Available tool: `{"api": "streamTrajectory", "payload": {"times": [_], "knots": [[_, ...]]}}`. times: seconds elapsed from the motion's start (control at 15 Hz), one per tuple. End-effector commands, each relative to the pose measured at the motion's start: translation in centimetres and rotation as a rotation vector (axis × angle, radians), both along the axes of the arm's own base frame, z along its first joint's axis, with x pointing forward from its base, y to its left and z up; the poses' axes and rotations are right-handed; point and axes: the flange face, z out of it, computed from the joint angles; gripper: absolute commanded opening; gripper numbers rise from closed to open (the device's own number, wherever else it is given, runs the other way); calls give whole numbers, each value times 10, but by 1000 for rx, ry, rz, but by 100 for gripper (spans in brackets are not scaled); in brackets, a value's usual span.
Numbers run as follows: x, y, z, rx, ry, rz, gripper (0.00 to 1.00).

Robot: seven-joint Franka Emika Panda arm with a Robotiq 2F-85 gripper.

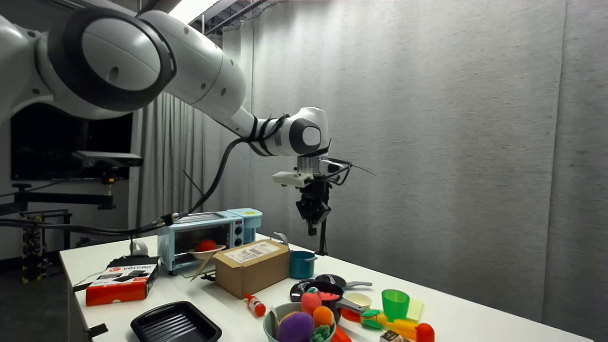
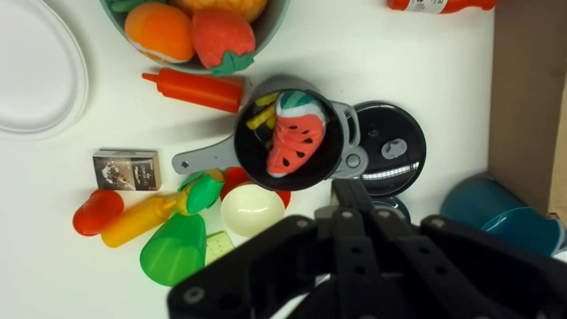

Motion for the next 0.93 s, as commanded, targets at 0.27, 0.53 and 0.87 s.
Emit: {"api": "streamTrajectory", "payload": {"times": [0.27, 0.53, 0.87], "knots": [[-79, -34, -5, -119, 24, -44, 0], [-101, -54, -29, -159, 46, -68, 11], [-90, -80, -63, -124, -21, -153, 57]]}}
